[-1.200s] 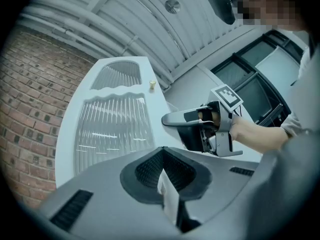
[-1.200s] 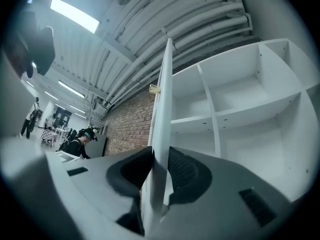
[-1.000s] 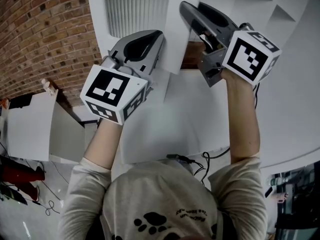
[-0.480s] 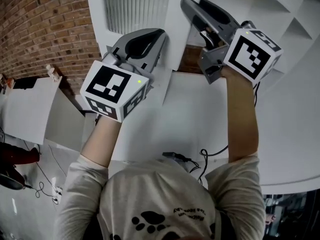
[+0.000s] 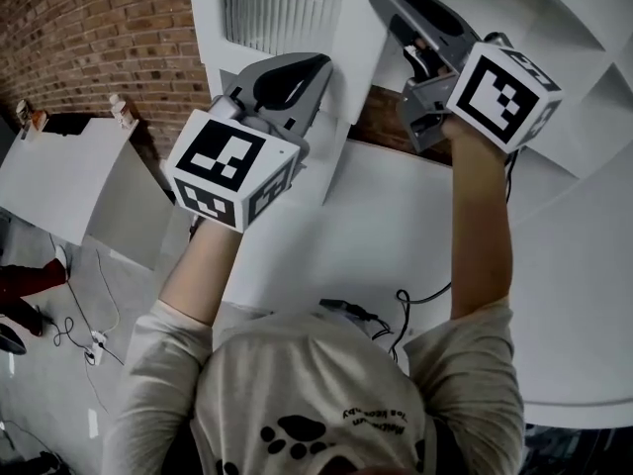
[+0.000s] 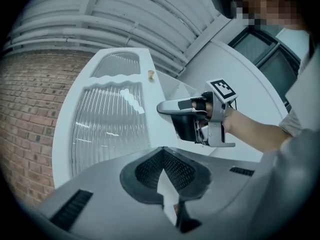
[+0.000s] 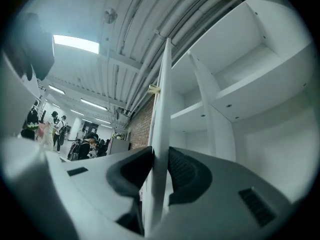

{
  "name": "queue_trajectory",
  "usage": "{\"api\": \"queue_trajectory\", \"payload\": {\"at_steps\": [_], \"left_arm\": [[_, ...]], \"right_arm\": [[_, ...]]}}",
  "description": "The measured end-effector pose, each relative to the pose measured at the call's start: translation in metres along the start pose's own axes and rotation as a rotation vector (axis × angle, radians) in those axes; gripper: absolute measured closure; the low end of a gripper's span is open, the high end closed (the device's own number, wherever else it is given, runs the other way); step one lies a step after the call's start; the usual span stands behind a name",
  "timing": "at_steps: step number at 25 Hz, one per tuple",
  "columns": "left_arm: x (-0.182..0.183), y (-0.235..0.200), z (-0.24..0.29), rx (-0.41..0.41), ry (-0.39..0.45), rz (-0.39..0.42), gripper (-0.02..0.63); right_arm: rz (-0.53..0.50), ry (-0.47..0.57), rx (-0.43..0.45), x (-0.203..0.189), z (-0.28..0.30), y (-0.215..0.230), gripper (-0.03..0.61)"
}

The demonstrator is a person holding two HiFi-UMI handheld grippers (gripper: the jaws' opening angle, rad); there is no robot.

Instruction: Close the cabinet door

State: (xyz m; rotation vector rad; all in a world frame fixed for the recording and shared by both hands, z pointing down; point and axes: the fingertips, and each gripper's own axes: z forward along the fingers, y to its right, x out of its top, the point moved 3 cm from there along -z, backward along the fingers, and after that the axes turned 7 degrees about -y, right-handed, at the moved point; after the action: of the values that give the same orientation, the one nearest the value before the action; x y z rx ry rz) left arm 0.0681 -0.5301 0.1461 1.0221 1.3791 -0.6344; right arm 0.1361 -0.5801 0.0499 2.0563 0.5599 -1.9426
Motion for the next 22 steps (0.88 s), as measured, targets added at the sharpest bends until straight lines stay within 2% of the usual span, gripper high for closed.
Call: {"api": "queue_trajectory", "payload": {"at_steps": [12,22], "left_arm": [[-0.02,0.009,0.012,0.105,-0.042,-0.018,0.604],[-0.033,0.007,0.019,0.096,-0.04,-0.036,0.604]], "right_arm": [[0.012,0.028,0.069,-0.009,0.006,0.026,0.477],[0.034,0.042,0.086,-0.014,0.009,0.037,0.474]]}}
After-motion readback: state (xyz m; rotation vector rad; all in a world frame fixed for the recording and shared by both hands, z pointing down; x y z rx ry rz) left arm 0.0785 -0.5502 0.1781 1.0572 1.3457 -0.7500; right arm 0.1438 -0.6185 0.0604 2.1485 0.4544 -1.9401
